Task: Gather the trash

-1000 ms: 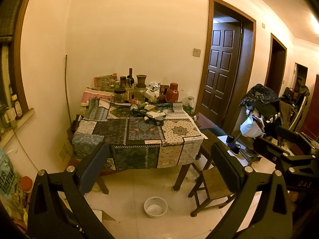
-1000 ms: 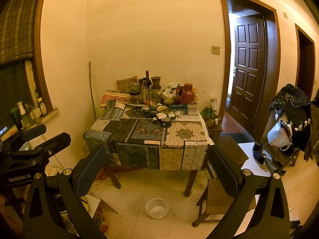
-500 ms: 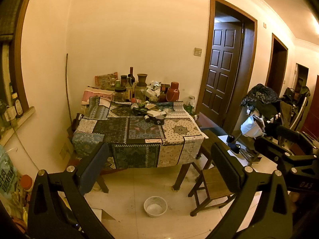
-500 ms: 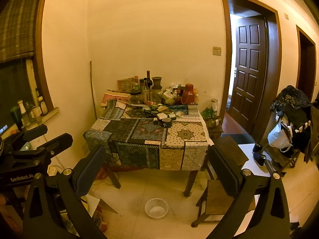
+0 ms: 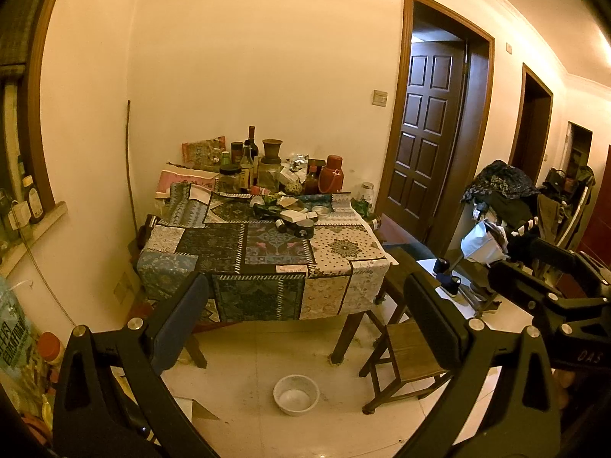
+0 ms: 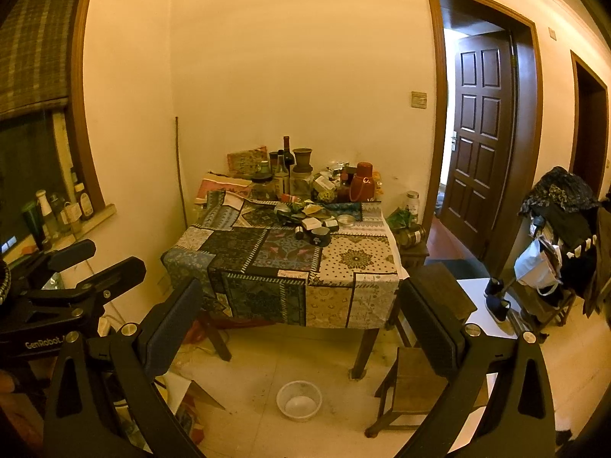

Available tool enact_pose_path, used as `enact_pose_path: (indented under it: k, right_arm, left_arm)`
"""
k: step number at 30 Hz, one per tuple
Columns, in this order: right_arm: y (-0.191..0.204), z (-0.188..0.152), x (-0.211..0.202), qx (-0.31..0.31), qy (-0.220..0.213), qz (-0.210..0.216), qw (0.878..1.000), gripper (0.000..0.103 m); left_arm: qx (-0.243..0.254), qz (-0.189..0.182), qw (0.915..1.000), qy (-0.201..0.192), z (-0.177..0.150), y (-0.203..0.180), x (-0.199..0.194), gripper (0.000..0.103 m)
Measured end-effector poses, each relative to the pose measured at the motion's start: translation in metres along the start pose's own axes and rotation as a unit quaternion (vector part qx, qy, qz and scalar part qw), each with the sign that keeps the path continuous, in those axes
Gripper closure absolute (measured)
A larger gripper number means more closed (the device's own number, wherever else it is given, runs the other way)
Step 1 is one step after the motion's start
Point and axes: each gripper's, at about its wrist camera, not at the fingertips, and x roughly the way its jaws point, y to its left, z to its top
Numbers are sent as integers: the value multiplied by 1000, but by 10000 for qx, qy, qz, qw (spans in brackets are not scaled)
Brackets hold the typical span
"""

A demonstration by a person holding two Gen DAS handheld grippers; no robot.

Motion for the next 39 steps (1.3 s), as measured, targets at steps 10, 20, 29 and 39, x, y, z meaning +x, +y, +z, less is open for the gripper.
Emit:
enact_pose_path:
  k: [10,20,29,39]
  right_arm:
    - [0,0,1,23,25,51,10000,1]
    - [-10,2,5,34,13,129,9999,1]
    - [-39,13,13,72,-103,150,9998,1]
    - [-67,30,48,191,-129,-180,9996,1]
  left_arm:
    - [-21,32,10000,30,-4,2,0,0]
    - [-30,137,9999,22,-10,-11,10,0]
    - [-43,250,9997,-40,11,-37,31,0]
    - [-155,268,9995,-41,39,-31,80,0]
